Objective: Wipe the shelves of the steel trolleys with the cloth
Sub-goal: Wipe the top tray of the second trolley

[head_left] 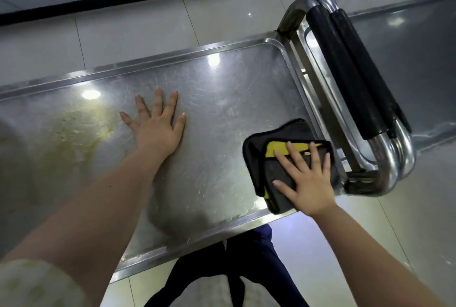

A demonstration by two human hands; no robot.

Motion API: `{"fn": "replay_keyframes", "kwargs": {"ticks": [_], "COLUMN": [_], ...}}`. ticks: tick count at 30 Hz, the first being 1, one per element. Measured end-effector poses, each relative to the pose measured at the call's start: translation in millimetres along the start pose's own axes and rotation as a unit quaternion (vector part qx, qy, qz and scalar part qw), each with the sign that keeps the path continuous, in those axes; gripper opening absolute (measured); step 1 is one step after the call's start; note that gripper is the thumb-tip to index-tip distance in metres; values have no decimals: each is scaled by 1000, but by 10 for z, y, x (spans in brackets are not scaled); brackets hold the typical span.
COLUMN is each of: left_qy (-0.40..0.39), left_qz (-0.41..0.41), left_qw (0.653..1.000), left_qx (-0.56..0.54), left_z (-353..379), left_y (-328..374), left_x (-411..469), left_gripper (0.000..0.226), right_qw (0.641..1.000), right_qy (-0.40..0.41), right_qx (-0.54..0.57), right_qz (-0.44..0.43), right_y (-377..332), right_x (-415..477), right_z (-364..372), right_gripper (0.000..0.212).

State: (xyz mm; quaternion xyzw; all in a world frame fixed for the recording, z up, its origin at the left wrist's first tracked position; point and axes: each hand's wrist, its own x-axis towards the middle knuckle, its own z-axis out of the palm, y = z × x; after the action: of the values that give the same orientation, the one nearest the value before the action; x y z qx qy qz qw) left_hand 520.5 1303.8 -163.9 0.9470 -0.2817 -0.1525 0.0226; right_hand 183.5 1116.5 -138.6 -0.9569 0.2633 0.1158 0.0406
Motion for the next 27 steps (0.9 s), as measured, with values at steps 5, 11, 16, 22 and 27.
{"fn": "replay_keyframes", "kwargs": {"ticks": [5, 11, 16, 22, 27], "left_qy": [8, 27, 17, 35, 44], "left_qz": [2, -62, -50, -47, -48], "left_qw": [999, 998, 999, 998, 998], "left_qx": [-52, 7, 11, 0, -1], "left_z": [-158, -272, -225, -194, -187], "left_y": [-137, -916, -989, -961, -983], "left_x": [-33, -176, -142, -87, -80], "left_gripper": [58, 57, 58, 57, 57], "right_qw": [999, 989, 981, 991, 994], "right_qy": [-21, -26, -19, 24, 7], "right_qx": [5, 13, 26, 11, -28], "right_qz": [38, -144, -191, -134, -103], "right_y": [-419, -1560, -1786, -1941, -2144], "right_x": [-47, -111, 73, 1659, 2457], "right_z": [-44, 11, 16, -245, -436], "right_gripper": [69, 71, 70, 69, 76]}}
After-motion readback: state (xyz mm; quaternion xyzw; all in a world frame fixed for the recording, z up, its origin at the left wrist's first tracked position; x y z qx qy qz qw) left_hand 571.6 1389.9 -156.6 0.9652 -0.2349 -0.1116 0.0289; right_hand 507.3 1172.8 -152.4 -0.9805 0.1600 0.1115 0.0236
